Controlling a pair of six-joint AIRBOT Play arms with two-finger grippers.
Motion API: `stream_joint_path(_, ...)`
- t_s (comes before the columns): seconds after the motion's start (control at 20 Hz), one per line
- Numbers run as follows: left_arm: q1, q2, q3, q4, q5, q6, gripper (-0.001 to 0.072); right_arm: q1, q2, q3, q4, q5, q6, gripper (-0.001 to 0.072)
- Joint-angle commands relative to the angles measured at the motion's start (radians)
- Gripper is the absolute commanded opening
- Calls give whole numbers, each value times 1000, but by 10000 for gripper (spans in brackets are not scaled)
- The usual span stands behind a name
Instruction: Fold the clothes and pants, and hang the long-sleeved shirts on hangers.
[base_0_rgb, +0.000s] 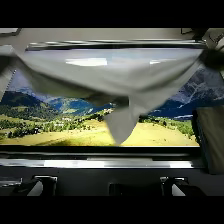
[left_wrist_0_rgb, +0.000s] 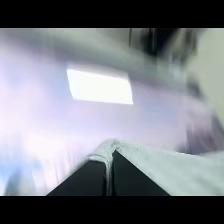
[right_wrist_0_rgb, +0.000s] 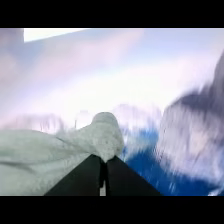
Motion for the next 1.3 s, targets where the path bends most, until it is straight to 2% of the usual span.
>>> stream_joint_path(0.0, 62, 168, 308, 87, 143, -60, 20, 0, 153, 258, -114, -72, 0, 32)
stream_joint_path(0.1, 67, 233, 311, 86, 144, -123, 19, 0, 245, 258, -121, -75, 0, 32)
stream_joint_path(0.45, 67, 262, 312, 116, 177, -123, 20, 0, 313, 258, -128, -193, 0, 33)
stream_joint_path(0.6, 67, 202, 296, 187, 67, -123, 19, 0, 264, 257, -128, -95, 0, 33)
stream_joint_path(0.75, 67, 87, 164, 197, -57, -122, 19, 0, 83, 250, -127, 246, 20, 32)
stream_joint_path(0.85, 62, -24, 12, 198, -47, -122, 19, 0, -101, 203, -124, 378, 46, 32)
stream_joint_path(1.0, 24, -262, -142, 191, 13, -122, 20, 0, -389, 95, -42, 295, 119, 32)
stream_joint_path(1.15, -29, -509, -139, 167, 40, -122, 21, 0, -663, 80, 194, 258, 204, 32)
stream_joint_path(1.25, -50, -614, -138, 108, 39, -122, 21, 2, -779, 80, 360, 263, 216, 32)
